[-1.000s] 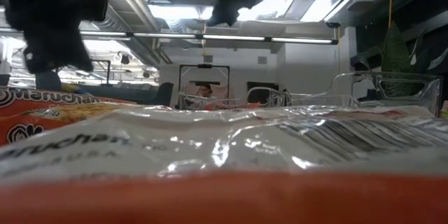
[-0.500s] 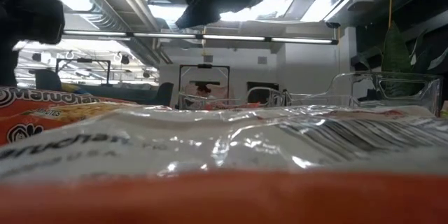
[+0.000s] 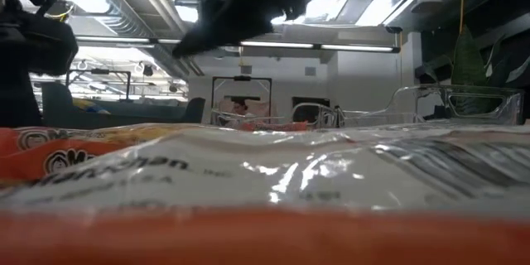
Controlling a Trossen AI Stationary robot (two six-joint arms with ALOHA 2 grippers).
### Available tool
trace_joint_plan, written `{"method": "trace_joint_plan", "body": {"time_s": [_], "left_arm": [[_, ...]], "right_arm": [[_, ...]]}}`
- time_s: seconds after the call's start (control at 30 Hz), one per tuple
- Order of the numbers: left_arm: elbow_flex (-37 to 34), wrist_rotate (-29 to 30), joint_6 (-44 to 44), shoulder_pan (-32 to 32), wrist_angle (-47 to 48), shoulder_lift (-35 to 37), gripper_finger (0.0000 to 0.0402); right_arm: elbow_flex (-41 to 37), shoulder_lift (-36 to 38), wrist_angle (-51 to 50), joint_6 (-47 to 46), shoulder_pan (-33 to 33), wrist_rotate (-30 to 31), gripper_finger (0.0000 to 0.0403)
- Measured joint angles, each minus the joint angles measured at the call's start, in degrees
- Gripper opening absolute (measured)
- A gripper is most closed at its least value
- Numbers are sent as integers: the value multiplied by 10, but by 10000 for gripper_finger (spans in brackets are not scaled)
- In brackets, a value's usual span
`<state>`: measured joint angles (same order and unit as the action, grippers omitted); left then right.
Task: Sort Maruchan noodles
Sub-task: Put the orange noodle pack into the left transparent bin
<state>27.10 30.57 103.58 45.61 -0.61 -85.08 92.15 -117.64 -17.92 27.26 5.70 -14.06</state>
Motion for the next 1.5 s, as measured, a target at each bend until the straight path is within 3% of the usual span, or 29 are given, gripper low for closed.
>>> {"method": "trace_joint_plan", "body": {"time_s": [0.13, 0.43, 0.63, 0.83, 1.0, 1.3, 1.5], "left_arm": [[-18, 61, 57, -11, -3, -2, 0], [-41, 90, 95, -58, -16, 3, 0], [-53, 195, 118, -84, 69, 66, 0], [-52, 130, 10, -95, 90, 153, 0], [-51, 167, 19, -85, 118, 176, 0], [-48, 73, 59, -85, 124, 92, 0], [-46, 41, 88, -81, 123, 48, 0]], "right_arm": [[0, -11, 2, -52, -2, 39, 272], [0, -12, 8, -76, -17, 75, 258], [0, -12, 6, -126, -25, 85, 257], [0, -12, 4, -162, -29, 90, 257], [0, -12, 6, -165, -28, 90, 257], [0, -12, 14, -176, -27, 97, 257], [0, -12, 14, -261, -37, 95, 257]]}}
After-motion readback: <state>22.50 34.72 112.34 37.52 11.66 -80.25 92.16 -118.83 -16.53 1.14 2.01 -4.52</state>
